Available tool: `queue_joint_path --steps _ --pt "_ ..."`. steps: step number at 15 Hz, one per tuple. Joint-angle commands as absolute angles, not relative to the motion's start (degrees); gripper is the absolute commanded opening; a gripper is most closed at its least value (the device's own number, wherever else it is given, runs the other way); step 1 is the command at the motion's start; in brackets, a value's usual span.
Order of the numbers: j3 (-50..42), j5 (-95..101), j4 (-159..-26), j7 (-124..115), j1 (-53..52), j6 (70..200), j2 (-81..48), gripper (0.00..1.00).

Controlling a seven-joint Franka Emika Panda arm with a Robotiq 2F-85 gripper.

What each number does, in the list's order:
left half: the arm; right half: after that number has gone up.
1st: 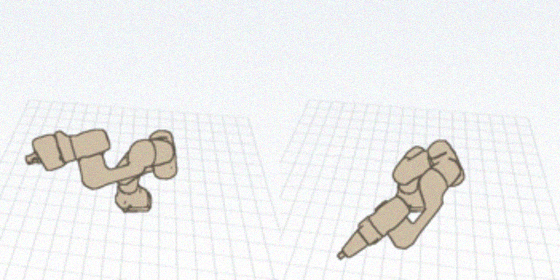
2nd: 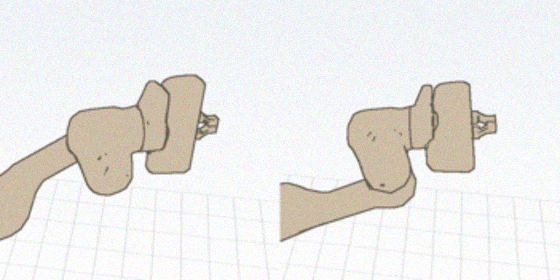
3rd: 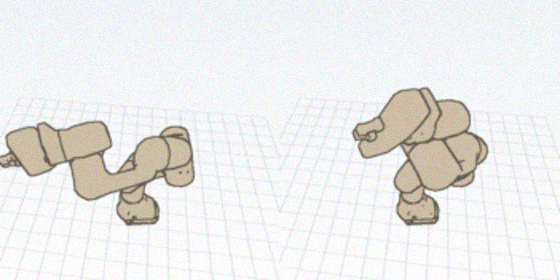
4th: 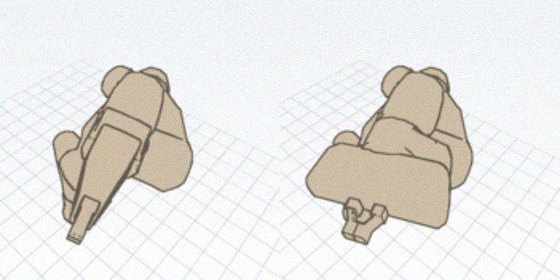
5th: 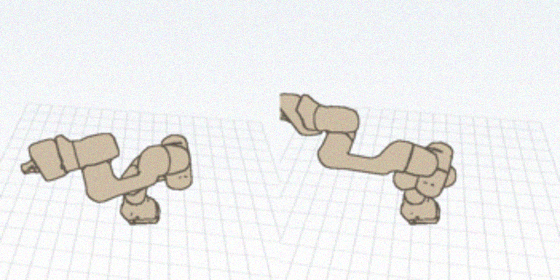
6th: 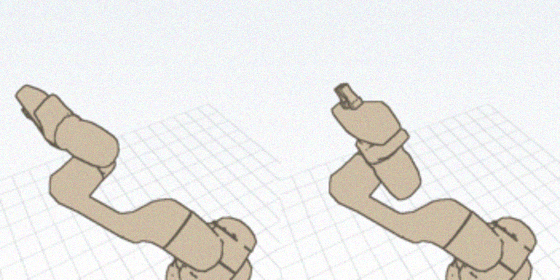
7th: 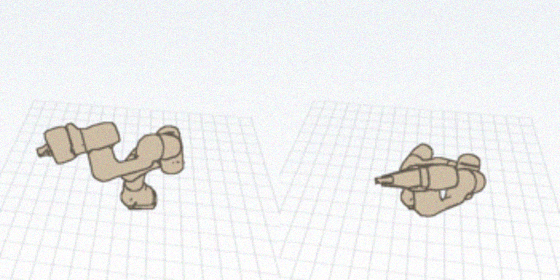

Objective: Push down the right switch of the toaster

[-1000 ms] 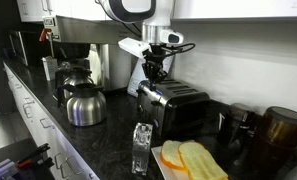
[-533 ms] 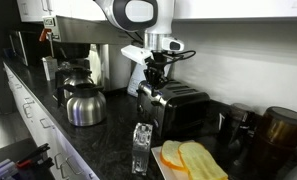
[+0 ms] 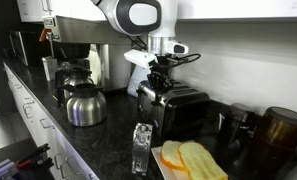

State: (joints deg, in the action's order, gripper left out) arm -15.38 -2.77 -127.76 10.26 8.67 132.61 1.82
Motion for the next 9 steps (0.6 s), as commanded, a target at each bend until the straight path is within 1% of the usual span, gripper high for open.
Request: queue_joint_path --steps 1,9 --pt "-14.1 -2.7 -126.4 10.1 9.7 133.1 0.5 0.0" --pt "-13.3 -3.7 -124.6 11.6 9.8 132.7 -2.4 0.0"
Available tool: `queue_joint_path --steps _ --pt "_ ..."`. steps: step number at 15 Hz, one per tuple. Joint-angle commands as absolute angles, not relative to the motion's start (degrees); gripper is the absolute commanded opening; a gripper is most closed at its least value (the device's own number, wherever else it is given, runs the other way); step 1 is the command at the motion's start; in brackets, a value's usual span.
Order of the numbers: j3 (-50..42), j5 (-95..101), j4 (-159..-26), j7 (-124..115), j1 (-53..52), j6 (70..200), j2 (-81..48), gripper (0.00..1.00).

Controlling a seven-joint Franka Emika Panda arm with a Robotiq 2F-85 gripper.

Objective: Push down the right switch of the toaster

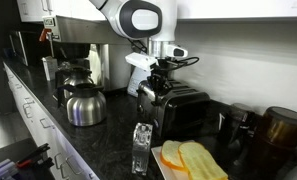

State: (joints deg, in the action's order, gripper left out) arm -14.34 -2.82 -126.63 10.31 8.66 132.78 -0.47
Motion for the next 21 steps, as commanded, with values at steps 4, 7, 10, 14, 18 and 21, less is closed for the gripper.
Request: queue_joint_path --steps 4,7,10,14,18,21 --pt "-13.2 -4.1 -124.5 11.8 9.7 132.4 -2.6 0.0" --pt "-13.0 -4.8 -124.8 12.4 9.6 132.3 -3.0 0.0" --pt "-12.7 -6.6 -125.0 14.1 9.6 132.2 -4.3 0.0" --pt "-12.5 -7.2 -124.5 15.6 9.8 132.1 -6.5 0.0" --pt "-12.1 -7.8 -123.8 15.9 10.0 132.3 -8.8 0.0" --pt "-11.3 -9.1 -123.4 15.7 10.2 132.5 -11.1 0.0"
